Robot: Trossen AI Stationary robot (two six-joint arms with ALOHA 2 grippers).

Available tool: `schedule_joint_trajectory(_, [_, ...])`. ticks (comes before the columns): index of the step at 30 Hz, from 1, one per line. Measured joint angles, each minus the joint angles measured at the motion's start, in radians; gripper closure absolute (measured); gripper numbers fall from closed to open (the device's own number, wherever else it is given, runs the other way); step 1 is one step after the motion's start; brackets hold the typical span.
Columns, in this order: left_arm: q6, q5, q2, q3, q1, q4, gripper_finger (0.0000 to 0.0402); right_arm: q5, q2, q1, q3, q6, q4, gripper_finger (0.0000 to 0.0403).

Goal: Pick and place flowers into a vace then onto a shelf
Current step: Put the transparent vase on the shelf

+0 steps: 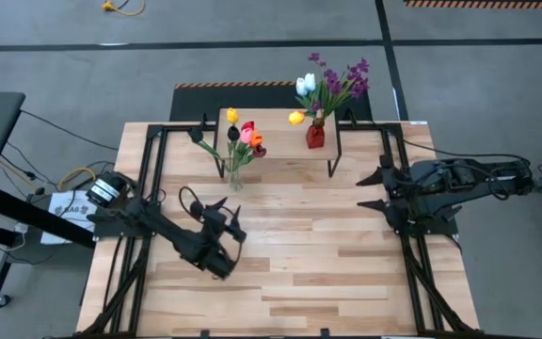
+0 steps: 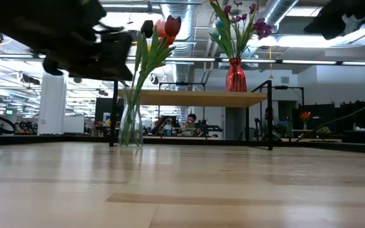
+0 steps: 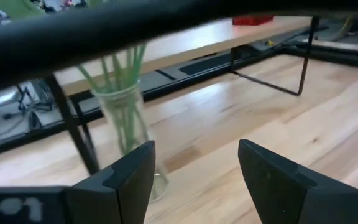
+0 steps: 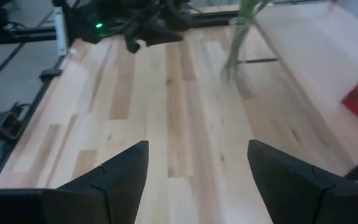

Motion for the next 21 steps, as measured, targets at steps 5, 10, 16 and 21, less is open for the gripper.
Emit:
schedule_joint_trajectory(5, [-0.217, -0.005, -0.003, 0.0, -0.08, -0.304, 0.018, 0.096, 0.008, 0.0, 0.0, 0.024, 0.001, 0.0135])
schedule_joint_trajectory(10, [-0.342, -0.082, 0.008, 0.0, -0.12, -0.392, 0.018, 0.168, 0.011, 0.0, 0.0, 0.049, 0.002, 0.0135])
schedule_joint_trajectory(16, [-0.339, -0.12, 0.028, -0.028, -0.058, -0.272, 0.018, 0.204, 0.01, 0.0, 0.0, 0.055, 0.004, 0.0135])
schedule_joint_trajectory(21, [-0.351, -0.093, 0.044, -0.073, -0.022, -0.173, 0.018, 0.207, 0.011, 0.0, 0.0, 0.07, 0.01, 0.0135])
